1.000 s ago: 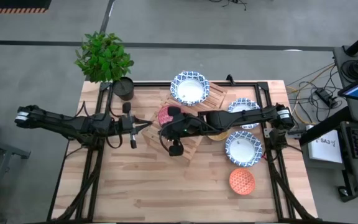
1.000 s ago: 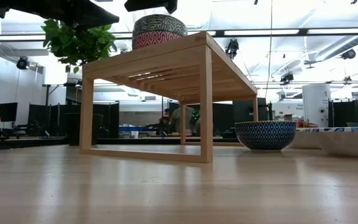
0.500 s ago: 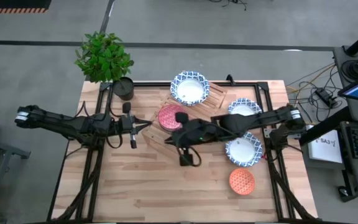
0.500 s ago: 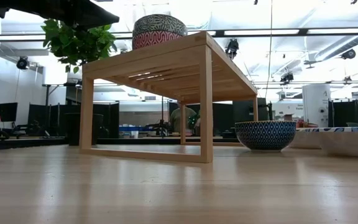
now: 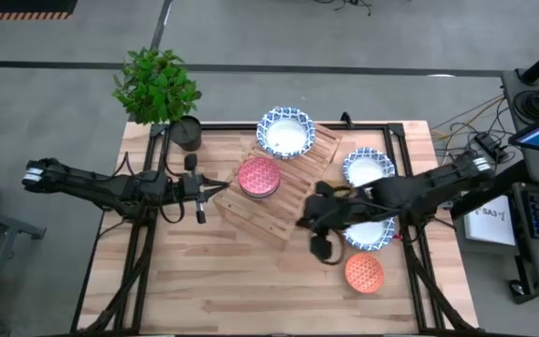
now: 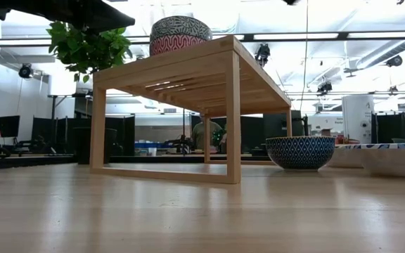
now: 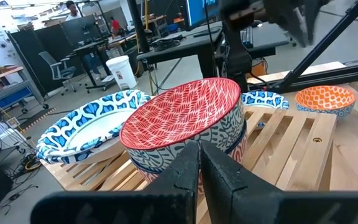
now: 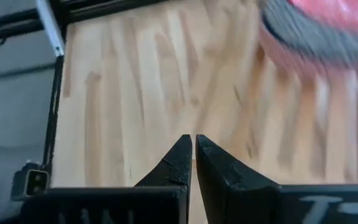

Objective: Place and stack bowls onto a shelf
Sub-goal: Stack the white patterned bowl on top of the white patterned bowl on the shelf

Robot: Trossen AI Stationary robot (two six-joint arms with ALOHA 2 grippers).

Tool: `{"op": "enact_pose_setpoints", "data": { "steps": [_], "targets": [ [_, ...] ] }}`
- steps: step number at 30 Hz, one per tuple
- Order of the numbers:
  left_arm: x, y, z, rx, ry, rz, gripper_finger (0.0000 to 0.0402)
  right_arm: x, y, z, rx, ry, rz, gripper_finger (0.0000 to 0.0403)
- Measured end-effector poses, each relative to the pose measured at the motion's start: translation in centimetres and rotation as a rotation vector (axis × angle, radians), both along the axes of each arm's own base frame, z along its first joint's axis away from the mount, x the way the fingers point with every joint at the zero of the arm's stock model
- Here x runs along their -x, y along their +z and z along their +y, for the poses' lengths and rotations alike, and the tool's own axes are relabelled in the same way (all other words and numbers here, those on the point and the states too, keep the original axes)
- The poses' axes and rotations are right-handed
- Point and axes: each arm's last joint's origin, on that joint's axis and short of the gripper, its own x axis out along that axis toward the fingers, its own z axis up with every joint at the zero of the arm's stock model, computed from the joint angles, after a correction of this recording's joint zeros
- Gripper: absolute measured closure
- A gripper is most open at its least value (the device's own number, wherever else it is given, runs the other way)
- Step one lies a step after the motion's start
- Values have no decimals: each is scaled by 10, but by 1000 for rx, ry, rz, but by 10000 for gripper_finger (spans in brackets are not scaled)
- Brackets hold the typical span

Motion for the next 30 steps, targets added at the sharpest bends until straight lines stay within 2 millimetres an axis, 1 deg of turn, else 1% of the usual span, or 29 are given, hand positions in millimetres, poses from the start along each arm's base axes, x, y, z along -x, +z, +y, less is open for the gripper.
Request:
{"op": "enact_pose_setpoints", "data": {
  "steps": [3, 8, 12, 15, 18, 21, 23, 27, 30],
  "targets": [
    [0, 0, 0, 0, 0, 0, 402, 25, -17, -5, -102, -130, 34, 390],
    [0, 0, 0, 0, 0, 1, 402, 61, -52, -17, -301, -366, 131, 390],
    [0, 0, 0, 0, 0, 1, 402, 80, -84, -22, -397, -498, 258, 390],
    [0, 0, 0, 0, 0, 1, 402, 88, -100, -22, -471, -556, 348, 390],
    [0, 0, 0, 0, 0, 1, 402, 88, -111, -20, -525, -584, 424, 390],
    [0, 0, 0, 0, 1, 1, 402, 85, -121, -18, -530, -612, 535, 390],
    [0, 0, 0, 0, 1, 1, 402, 81, -125, -16, -496, -635, 617, 390],
    [-1, -1, 0, -1, 1, 4, 402, 73, -134, -13, -362, -668, 774, 390],
    [-2, -2, 0, -2, 1, 11, 402, 59, -136, -9, -317, -622, 809, 389]
  ]
}}
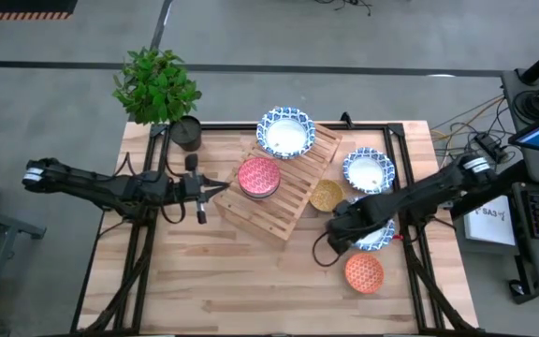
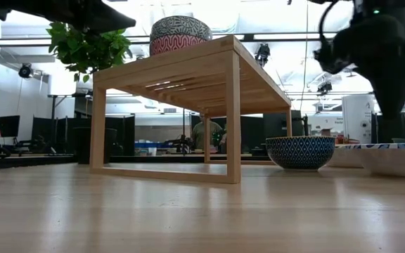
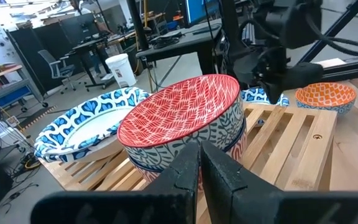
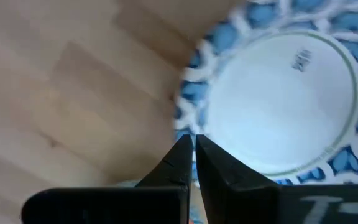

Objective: Place and stack bowls onto a shelf
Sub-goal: Stack the white patterned bowl on top of the white patterned bowl on the shelf

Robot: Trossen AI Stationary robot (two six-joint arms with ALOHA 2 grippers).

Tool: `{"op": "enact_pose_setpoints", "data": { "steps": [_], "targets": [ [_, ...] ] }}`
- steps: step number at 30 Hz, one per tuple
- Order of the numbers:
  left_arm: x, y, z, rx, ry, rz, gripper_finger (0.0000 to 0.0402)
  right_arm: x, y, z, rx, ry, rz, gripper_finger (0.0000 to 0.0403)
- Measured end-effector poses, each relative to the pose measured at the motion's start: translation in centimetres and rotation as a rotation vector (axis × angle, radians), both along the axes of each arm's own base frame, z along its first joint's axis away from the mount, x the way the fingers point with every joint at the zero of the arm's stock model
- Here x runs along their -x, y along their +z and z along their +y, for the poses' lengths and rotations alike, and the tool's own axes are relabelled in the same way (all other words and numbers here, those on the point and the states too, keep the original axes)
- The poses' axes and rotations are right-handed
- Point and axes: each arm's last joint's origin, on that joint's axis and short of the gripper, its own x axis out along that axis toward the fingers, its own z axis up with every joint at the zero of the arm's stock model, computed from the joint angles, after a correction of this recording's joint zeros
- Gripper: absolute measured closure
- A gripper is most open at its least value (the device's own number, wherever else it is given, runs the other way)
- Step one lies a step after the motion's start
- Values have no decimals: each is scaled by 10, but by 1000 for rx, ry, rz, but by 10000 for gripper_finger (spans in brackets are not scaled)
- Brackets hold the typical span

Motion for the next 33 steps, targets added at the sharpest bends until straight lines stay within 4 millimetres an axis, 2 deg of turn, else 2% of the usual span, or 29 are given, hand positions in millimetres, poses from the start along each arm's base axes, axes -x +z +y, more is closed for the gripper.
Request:
{"op": "enact_pose_setpoints", "data": {
  "steps": [3, 7, 14, 18, 25, 29, 33],
  "targets": [
    [-1, -1, 0, -3, 0, 7, 402, -15, 2, 4, -12, 56, -3, 378],
    [-2, -2, 0, -5, 0, 14, 402, -28, 3, 2, -4, 33, 45, 335],
    [-3, -2, 0, -4, 0, 8, 402, -33, -14, 2, 27, 27, 162, 235],
    [-3, -2, 0, -5, 0, 9, 402, -32, -27, 1, 39, 50, 208, 211],
    [-3, -2, 0, -5, 0, 9, 402, -26, -43, -2, 74, 51, 251, 225],
    [-3, -2, 0, -5, 0, 9, 402, -25, -44, -2, 73, 51, 249, 264],
    [-3, -2, 0, -5, 0, 7, 402, -26, -44, -2, 70, 58, 244, 321]
  ]
}}
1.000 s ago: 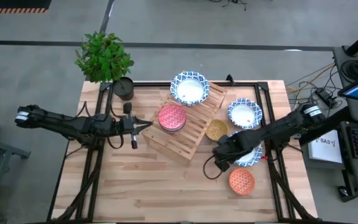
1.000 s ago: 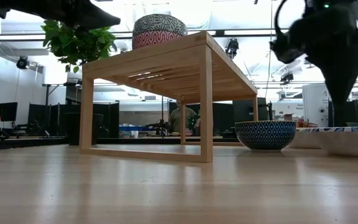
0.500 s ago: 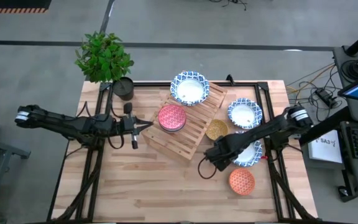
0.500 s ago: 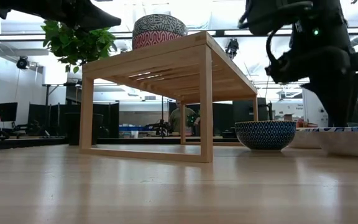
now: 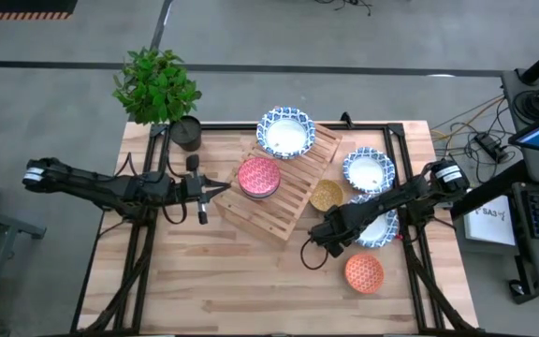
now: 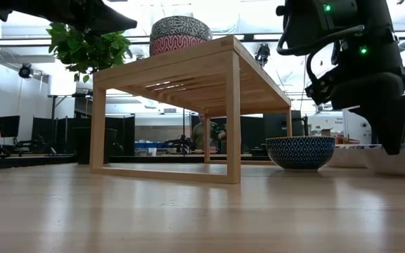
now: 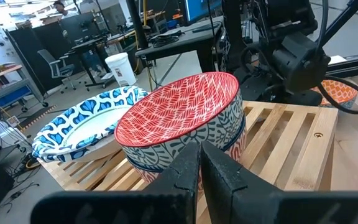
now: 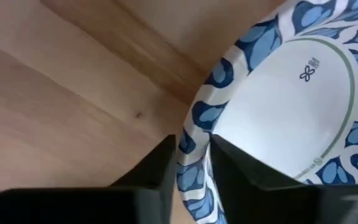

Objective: Place and stack bowls onto a shelf
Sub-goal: Stack the white patterned bowl on top of the white patterned bowl on the shelf

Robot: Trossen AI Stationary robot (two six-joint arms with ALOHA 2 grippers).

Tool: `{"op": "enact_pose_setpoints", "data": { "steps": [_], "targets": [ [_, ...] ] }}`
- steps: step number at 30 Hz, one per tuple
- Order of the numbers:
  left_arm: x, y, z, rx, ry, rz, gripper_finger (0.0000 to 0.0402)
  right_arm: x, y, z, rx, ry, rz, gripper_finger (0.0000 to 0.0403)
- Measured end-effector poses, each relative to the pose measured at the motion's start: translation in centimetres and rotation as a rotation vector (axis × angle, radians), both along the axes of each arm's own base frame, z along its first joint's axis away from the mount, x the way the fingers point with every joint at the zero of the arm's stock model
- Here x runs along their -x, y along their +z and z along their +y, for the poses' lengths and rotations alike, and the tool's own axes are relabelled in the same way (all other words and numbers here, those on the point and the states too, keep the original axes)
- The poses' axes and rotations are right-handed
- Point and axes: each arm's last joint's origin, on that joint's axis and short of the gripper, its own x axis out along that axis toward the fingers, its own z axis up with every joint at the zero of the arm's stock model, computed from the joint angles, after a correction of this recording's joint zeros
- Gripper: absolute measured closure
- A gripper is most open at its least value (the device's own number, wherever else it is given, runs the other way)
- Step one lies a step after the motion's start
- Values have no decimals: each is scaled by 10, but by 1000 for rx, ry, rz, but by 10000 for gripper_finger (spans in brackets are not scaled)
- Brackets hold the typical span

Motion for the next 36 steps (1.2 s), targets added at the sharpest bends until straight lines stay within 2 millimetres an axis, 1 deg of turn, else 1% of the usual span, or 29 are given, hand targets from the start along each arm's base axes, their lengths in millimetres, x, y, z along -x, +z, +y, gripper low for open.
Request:
{"op": "enact_pose_setpoints", "data": {
  "steps": [3, 5, 8, 10, 15, 18, 22, 27, 32, 36],
  "targets": [
    [0, 0, 0, 0, 0, -2, 402, 0, 0, 1, -26, 5, 4, 366],
    [0, 0, 0, 0, 0, -2, 402, 1, 1, 1, -48, 16, 7, 384],
    [0, 0, 0, 1, 0, -3, 402, 2, 6, 1, -66, 15, 7, 388],
    [0, 0, 0, 1, 0, -5, 402, 3, 12, 1, -79, 20, 2, 389],
    [0, 0, 0, 1, 0, -5, 402, 4, 41, 1, -112, 80, -30, 390],
    [0, 1, 0, 1, 0, -6, 402, 6, 66, 1, -149, 120, -59, 390],
    [0, 1, 0, 1, 0, -7, 402, 11, 106, 0, -172, 129, -111, 390],
    [0, 1, 0, 1, 0, -9, 402, 17, 160, -3, -186, 142, -281, 391],
    [0, 1, 0, 1, 0, -11, 402, 21, 210, -7, -105, 183, -488, 391],
    [0, 1, 0, 2, 0, -13, 402, 24, 243, -13, 33, 271, -634, 391]
  ]
}}
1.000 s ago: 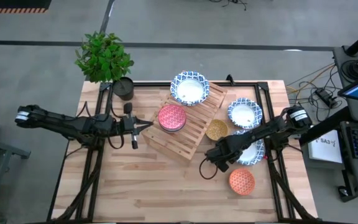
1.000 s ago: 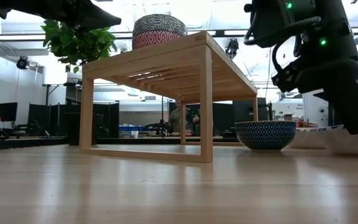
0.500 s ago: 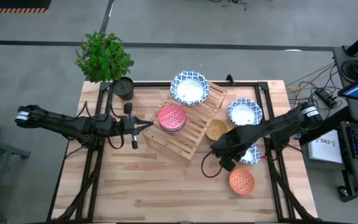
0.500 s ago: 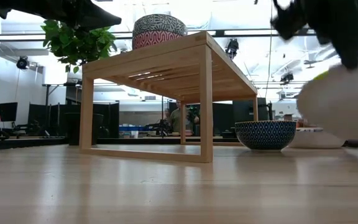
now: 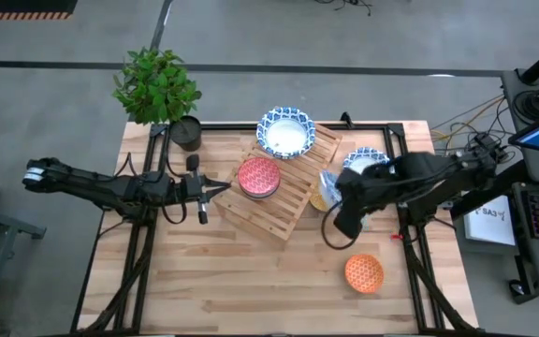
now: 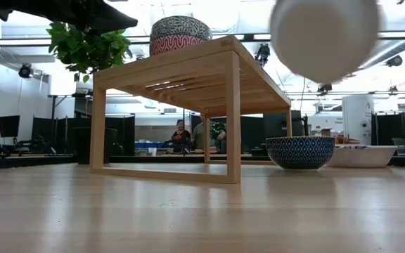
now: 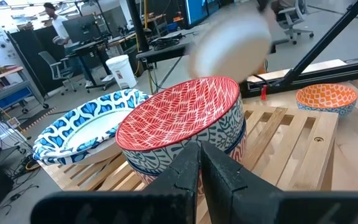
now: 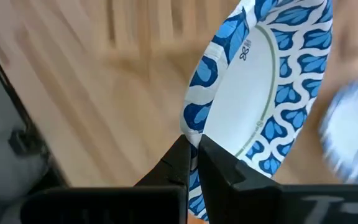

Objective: Place and stack bowls onto a shelf
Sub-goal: Stack the white patterned bowl on top of the white patterned bowl on the shelf

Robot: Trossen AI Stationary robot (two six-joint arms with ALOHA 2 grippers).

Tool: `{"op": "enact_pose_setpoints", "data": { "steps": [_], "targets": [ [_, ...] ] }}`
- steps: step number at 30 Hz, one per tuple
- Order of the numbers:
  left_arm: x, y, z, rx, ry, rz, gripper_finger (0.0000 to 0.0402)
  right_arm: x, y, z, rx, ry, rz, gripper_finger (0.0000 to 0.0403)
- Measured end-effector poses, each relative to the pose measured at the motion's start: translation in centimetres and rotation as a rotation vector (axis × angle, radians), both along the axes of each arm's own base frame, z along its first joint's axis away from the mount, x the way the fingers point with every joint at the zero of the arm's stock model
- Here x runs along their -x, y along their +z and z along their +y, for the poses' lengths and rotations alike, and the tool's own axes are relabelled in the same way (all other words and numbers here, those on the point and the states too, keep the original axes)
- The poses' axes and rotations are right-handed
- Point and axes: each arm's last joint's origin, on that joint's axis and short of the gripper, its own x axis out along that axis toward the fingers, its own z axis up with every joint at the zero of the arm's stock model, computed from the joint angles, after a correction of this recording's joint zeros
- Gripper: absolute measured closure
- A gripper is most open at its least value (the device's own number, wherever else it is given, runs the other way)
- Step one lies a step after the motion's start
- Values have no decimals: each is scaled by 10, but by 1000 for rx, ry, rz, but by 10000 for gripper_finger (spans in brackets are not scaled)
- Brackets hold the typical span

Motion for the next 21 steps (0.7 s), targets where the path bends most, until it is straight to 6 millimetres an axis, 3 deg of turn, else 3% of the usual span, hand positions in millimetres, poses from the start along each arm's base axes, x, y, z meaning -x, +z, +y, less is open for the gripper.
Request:
{"op": "enact_pose_setpoints", "data": {
  "steps": [5, 9, 14, 21],
  "targets": [
    [0, 0, 0, -5, -1, -2, 402, 0, 28, -9, 357, 77, -133, 391],
    [-1, 0, 0, -11, -2, -3, 402, -12, 35, -15, 644, 226, -96, 391],
    [-1, 0, 0, -11, -2, -2, 402, -39, 22, -33, 829, 419, 68, 391],
    [-1, 0, 0, -16, -2, -1, 402, -80, -9, -78, 883, 500, 289, 391]
  ]
}}
